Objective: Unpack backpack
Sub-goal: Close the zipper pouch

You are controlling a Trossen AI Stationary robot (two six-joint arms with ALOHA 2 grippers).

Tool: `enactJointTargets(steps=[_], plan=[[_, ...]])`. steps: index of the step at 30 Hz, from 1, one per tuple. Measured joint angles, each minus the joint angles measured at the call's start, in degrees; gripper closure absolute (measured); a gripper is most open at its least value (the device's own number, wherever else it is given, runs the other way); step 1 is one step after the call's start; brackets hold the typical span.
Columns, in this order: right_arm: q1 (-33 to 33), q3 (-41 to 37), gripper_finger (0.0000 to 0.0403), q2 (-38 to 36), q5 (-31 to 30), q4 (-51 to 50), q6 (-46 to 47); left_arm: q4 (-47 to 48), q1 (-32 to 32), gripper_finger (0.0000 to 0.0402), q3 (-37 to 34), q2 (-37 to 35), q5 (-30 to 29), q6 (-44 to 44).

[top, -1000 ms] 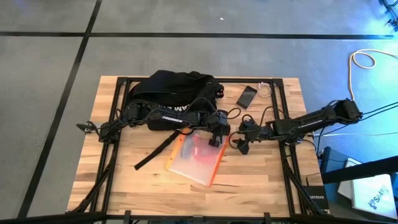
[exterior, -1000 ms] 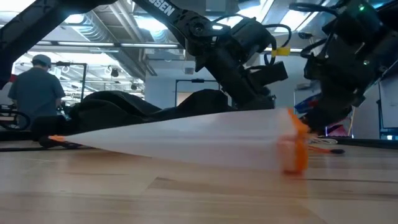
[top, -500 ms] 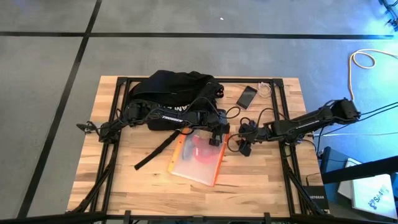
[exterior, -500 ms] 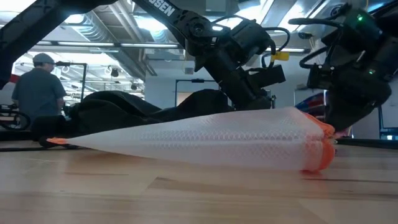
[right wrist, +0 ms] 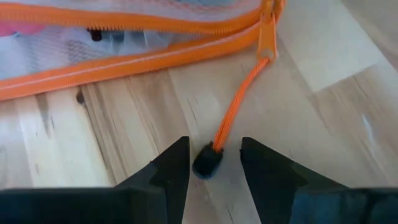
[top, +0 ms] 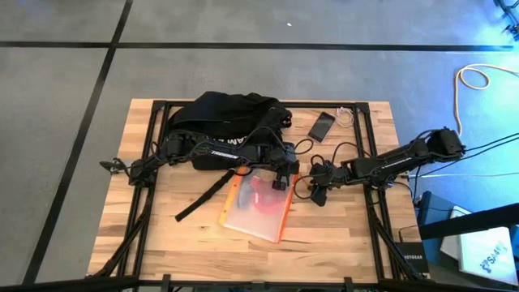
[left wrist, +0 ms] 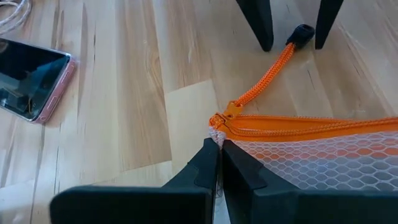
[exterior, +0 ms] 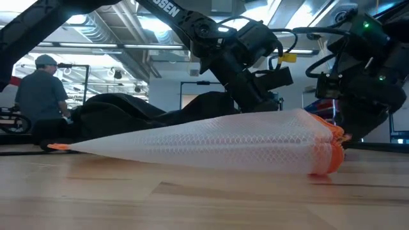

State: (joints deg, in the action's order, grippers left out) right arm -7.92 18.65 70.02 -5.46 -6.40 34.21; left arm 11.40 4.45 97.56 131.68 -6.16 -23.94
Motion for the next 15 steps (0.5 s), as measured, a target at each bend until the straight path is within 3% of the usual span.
enactJointTargets(steps=[8,15], plan=[[0.0,0.3,0.0276,4.06,-1.07,2.33,-0.09,0.2,0.0,0.0401,-0.02,0.07,1.47,0.2],[0.07,0.37,0.0318,4.07,0.03,0.69,-5.96,0.15,0.0,0.0401,-0.05,0.07,1.5,0.99]])
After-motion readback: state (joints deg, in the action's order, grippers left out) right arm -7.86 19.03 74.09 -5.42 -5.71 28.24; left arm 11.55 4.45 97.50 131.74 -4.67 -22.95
